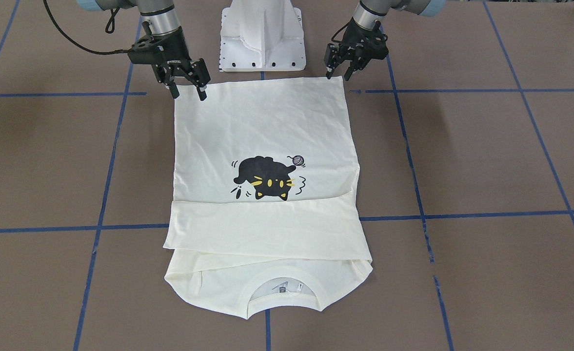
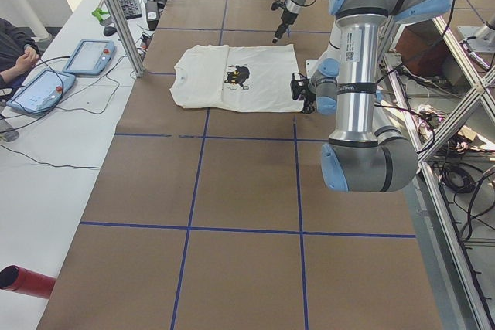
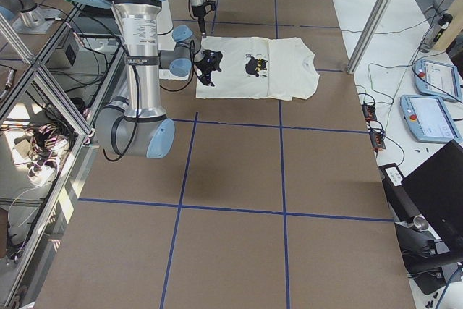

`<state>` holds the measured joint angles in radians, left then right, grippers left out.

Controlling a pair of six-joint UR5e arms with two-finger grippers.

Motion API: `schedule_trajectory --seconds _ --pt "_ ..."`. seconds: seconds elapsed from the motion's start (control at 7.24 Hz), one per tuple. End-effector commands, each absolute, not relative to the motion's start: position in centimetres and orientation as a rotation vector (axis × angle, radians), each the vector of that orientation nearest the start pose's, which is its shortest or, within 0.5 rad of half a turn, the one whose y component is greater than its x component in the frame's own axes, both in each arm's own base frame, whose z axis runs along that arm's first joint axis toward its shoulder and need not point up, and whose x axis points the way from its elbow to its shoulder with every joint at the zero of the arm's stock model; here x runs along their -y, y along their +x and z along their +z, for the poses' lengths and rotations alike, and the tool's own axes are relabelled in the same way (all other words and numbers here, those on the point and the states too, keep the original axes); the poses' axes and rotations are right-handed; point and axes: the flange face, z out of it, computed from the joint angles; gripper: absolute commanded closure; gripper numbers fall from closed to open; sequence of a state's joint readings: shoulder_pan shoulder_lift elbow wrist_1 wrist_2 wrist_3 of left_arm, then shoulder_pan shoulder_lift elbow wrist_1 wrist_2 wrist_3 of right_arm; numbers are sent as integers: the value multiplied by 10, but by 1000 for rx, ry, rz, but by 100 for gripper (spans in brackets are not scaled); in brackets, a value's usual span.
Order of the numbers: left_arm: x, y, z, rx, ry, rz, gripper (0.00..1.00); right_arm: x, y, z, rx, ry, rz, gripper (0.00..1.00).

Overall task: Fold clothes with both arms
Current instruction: 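Grasp the hem corners with both grippers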

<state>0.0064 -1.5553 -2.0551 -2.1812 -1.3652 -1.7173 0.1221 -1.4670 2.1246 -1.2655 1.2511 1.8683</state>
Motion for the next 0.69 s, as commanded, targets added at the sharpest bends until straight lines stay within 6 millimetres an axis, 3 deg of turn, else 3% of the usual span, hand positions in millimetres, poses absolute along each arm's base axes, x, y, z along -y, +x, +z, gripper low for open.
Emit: schedule_trajectory --seconds 0.0,0.55 --pt "150 481 365 -1096 97 -242 41 223 -465 319 987 220 541 8" --pt "151 481 374 -1076 100 -240 41 223 -466 318 988 220 541 7"
